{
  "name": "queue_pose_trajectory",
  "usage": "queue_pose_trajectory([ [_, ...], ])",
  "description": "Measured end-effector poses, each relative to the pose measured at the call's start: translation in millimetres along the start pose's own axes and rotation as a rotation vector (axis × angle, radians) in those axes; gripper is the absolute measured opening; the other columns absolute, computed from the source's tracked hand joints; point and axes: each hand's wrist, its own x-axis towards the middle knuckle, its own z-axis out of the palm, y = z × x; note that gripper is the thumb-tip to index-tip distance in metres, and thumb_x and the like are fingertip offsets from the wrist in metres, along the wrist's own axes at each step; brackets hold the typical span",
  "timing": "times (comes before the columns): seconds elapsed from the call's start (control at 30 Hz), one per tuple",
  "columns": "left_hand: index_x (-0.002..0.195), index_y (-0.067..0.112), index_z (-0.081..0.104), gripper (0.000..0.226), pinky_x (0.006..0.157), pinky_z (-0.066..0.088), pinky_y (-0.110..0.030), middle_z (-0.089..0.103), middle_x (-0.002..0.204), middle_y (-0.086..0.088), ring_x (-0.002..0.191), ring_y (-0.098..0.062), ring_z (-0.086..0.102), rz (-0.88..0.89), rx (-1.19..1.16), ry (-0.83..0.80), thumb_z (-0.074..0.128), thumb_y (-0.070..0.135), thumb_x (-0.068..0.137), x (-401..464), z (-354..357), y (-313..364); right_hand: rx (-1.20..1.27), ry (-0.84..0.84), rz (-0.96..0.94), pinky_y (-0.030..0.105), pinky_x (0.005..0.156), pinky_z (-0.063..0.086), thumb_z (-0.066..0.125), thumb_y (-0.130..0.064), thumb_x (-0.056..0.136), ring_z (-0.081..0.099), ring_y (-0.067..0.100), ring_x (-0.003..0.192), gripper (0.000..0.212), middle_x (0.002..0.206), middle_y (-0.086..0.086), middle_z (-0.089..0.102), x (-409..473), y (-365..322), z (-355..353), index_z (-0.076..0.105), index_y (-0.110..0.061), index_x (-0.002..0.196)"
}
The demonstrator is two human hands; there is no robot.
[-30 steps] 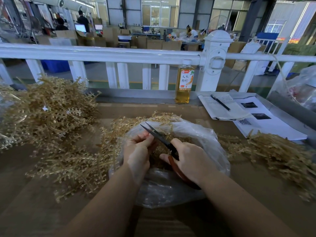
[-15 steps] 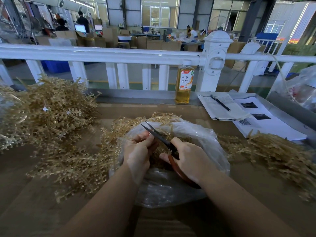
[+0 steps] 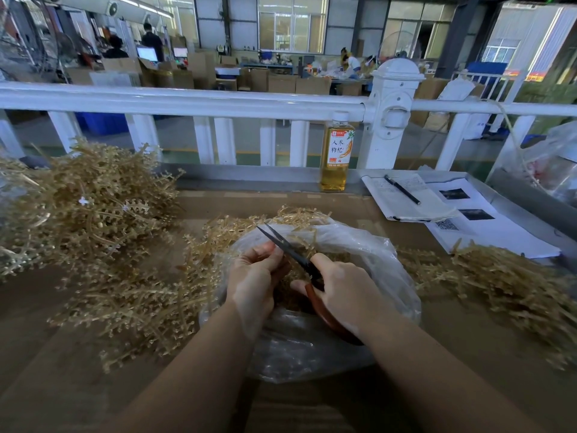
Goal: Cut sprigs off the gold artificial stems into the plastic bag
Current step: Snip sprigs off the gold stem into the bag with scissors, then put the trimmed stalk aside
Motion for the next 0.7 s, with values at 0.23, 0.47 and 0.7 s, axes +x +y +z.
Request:
queue_pose_trajectory([
  [0.23, 0.084, 0.006, 0.062, 0.013, 0.065, 0.054, -0.025, 0.071, 0.076, -0.009, 0.07, -0.018, 0.07, -0.039, 0.06, -0.05, 0.057, -0.006, 0.086, 0.2, -1.5, 0.8, -0.041, 0.02, 0.022, 0.026, 0.067, 0.046, 0.047, -0.063, 0.089, 0.061, 0.017, 0.076, 0.044, 0.082, -0.003, 0.063, 0.6, 0.0, 1.8, 0.051, -0.021, 0.101],
  [0.47, 0.081, 0.01, 0.055, 0.017, 0.053, 0.055, -0.025, 0.07, 0.074, -0.01, 0.063, -0.018, 0.069, 0.063, 0.183, -0.146, 0.057, -0.005, 0.088, -5.5, 3.4, 19.6, 0.062, 0.122, 0.008, 0.028, 0.073, 0.05, 0.051, -0.058, 0.089, 0.062, 0.015, 0.082, 0.041, 0.088, -0.004, 0.066, -2.8, 0.5, 0.4, 0.056, -0.022, 0.107],
  [0.7, 0.089, 0.01, 0.043, 0.027, 0.056, 0.059, -0.03, 0.066, 0.091, -0.02, 0.071, -0.026, 0.067, 0.058, 0.18, -0.062, 0.054, -0.014, 0.086, 1.8, 23.0, 43.0, 0.154, 0.234, 0.036, 0.022, 0.066, 0.047, 0.051, -0.058, 0.088, 0.06, 0.008, 0.075, 0.038, 0.083, -0.009, 0.065, 3.0, -4.3, -7.7, 0.057, -0.025, 0.107],
])
